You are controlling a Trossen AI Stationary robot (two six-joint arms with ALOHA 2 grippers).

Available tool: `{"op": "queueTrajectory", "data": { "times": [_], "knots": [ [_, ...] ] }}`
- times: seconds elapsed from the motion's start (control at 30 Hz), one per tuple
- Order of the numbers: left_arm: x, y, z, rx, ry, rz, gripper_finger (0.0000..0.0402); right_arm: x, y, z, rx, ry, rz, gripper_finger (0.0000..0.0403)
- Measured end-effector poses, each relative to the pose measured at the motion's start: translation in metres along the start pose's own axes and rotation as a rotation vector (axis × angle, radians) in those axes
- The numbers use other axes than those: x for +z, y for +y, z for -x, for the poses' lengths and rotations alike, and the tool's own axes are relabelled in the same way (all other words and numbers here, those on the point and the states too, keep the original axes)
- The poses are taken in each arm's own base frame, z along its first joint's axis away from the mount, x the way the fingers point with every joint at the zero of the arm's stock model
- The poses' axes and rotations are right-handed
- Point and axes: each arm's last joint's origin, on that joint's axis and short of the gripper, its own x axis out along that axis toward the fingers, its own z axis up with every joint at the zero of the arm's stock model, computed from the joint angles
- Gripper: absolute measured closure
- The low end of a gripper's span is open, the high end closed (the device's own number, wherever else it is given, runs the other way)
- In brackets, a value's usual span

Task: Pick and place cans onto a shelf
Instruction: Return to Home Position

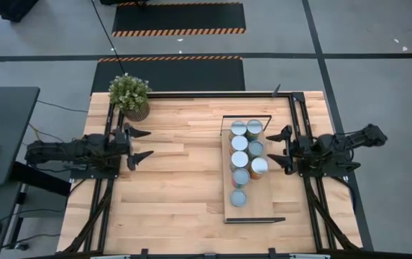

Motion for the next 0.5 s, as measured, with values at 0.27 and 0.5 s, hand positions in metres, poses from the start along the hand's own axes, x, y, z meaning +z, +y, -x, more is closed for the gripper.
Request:
{"op": "queueTrajectory", "data": {
  "times": [0.27, 0.5],
  "knots": [
    [-0.004, 0.002, 0.006, 0.001, 0.023, -0.014, 0.0017, 0.002, -0.018, -0.003, -0.092, -0.028, 0.036, 0.0088],
    [-0.003, 0.004, 0.005, 0.012, -0.011, -0.037, 0.0017, 0.001, -0.038, -0.004, -0.159, -0.015, 0.03, 0.0122]
  ]
}}
